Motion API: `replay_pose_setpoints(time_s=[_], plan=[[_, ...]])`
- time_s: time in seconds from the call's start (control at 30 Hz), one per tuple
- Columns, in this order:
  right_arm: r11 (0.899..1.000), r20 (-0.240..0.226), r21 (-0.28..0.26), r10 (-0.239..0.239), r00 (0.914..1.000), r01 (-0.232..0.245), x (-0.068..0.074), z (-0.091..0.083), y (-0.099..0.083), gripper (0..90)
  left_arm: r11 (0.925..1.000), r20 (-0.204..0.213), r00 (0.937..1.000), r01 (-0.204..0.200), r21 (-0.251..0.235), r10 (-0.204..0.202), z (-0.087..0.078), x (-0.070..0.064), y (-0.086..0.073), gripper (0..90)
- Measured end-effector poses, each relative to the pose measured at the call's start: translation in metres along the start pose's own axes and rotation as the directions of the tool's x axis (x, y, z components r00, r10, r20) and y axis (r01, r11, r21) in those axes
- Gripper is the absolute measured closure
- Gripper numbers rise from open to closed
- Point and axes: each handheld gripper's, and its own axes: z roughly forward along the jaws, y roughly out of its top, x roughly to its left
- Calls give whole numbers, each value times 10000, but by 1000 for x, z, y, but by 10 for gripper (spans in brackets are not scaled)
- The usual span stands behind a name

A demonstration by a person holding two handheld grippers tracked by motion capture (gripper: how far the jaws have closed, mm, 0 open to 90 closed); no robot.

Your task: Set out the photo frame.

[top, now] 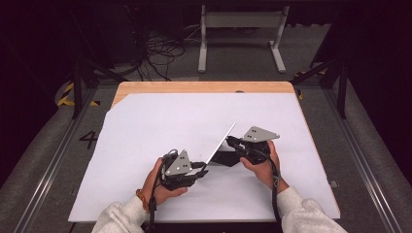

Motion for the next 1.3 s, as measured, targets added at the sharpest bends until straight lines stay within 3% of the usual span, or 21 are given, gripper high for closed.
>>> replay_pose_setpoints(time_s=[0.3, 0.77, 1.3], plan=[[9998, -118, 27, -175, 9998, 175, 5, -1, 4, 888, 9997, 55, 10000, -62, -218, 63, -9, -7, -1, 817], [9998, -191, -4, -182, 9997, 182, 7, 5, 10, 891, 9997, -221, 9996, -173, -187, 168, 2, -13, 4, 784], [9996, -140, -52, -282, 9995, 281, 7, 6, 12, 878, 9985, -30, 10000, -83, -537, 81, 19, -13, 11, 743]])
